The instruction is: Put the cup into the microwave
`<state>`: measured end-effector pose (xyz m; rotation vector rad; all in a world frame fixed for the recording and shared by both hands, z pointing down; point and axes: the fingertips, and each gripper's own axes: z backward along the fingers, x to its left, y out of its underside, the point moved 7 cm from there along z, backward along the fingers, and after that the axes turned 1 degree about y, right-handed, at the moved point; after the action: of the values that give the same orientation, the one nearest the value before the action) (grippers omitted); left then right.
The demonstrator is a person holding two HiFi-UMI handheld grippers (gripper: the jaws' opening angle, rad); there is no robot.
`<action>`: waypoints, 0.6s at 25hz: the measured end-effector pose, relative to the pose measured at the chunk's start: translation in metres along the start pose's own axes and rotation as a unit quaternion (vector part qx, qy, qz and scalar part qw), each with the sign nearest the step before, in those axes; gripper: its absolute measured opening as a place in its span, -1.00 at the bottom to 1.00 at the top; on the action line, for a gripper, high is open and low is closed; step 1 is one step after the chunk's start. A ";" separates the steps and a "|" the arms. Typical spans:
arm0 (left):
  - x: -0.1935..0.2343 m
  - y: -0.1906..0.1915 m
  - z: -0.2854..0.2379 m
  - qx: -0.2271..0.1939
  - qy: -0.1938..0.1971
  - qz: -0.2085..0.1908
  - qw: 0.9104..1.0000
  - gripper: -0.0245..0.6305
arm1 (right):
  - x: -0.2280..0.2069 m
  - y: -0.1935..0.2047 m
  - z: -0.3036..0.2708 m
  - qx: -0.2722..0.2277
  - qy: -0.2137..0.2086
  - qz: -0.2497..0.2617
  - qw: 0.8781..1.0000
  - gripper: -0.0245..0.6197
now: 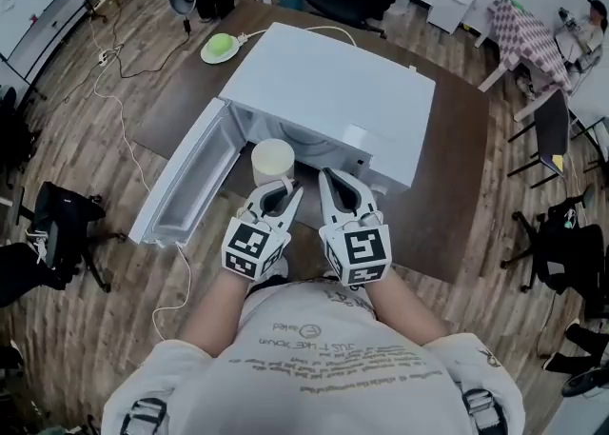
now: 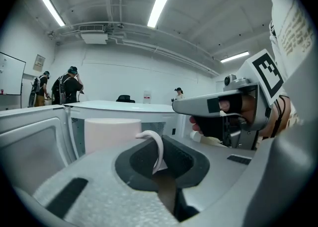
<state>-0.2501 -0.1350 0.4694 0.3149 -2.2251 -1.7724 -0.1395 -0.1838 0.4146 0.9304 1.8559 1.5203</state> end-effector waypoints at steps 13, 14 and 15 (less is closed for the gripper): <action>0.056 0.027 -0.042 0.015 0.088 -0.003 0.996 -0.82 | -0.005 0.015 0.001 0.027 0.109 -0.012 0.994 -0.88; 0.059 0.029 -0.046 0.014 0.093 -0.002 0.996 -0.82 | -0.006 0.016 0.002 0.027 0.117 -0.013 0.993 -0.88; 0.062 0.030 -0.051 0.014 0.097 0.001 0.995 -0.82 | -0.006 0.017 0.003 0.027 0.125 -0.015 0.992 -0.88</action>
<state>-0.2903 -0.1958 0.5146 0.4697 -2.1130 -1.6346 -0.1306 -0.1848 0.4301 0.7604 2.0852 1.6385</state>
